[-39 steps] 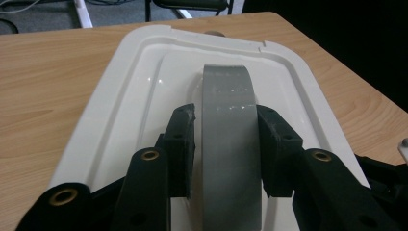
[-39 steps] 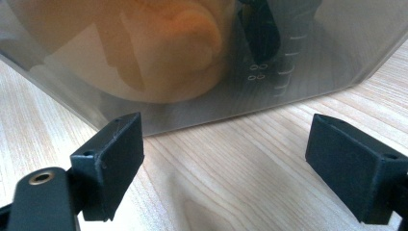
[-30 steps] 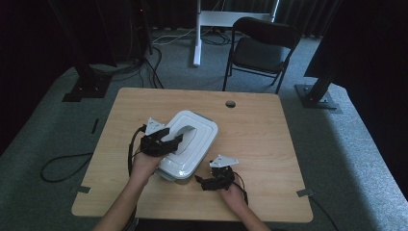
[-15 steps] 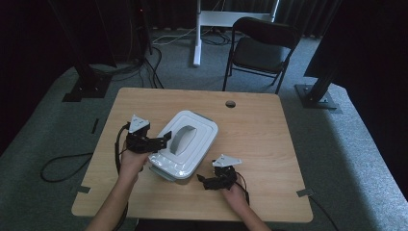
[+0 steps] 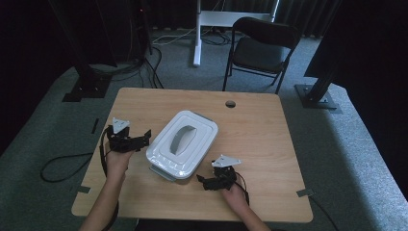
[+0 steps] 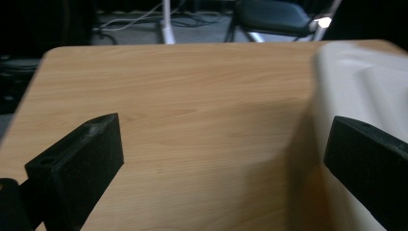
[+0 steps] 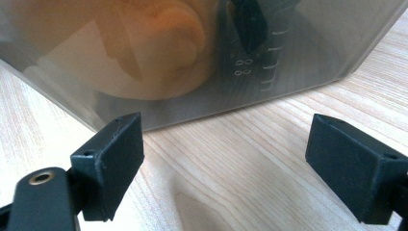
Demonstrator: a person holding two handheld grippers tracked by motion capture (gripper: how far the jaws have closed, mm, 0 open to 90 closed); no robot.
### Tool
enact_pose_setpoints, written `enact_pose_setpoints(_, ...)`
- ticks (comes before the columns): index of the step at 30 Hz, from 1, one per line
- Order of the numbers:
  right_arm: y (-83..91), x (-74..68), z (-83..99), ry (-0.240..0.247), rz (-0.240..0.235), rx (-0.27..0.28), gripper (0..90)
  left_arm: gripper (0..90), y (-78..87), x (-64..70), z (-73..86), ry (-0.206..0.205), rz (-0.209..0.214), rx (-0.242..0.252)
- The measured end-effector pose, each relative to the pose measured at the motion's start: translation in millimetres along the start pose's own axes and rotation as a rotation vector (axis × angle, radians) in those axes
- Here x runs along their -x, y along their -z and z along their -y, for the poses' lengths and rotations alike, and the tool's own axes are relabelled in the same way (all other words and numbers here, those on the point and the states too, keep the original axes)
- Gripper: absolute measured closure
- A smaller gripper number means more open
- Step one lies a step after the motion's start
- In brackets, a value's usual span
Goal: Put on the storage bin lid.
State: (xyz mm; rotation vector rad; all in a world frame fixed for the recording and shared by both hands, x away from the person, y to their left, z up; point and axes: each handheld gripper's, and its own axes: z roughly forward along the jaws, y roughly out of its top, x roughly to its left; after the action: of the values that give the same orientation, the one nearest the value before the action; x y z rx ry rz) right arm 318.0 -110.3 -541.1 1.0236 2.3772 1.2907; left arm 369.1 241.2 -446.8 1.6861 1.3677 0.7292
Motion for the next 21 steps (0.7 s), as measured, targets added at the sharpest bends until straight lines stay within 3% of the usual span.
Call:
enact_pose_setpoints(8,0.6,0.2,0.1,-0.004,0.001,0.003,12.6,0.8,-20.4,-16.9,25.3,0.007,-0.086,-0.031)
enact_pose_setpoints(14,0.8,0.4,0.1,-0.007,0.001,0.005,12.6,0.8,-30.7,-20.9,39.0,0.003,-0.09,-0.038)
enact_pose_setpoints(21,2.2,1.8,-0.2,-0.014,0.001,0.011,12.6,0.8,-42.6,-20.4,50.8,-0.013,-0.095,-0.082)
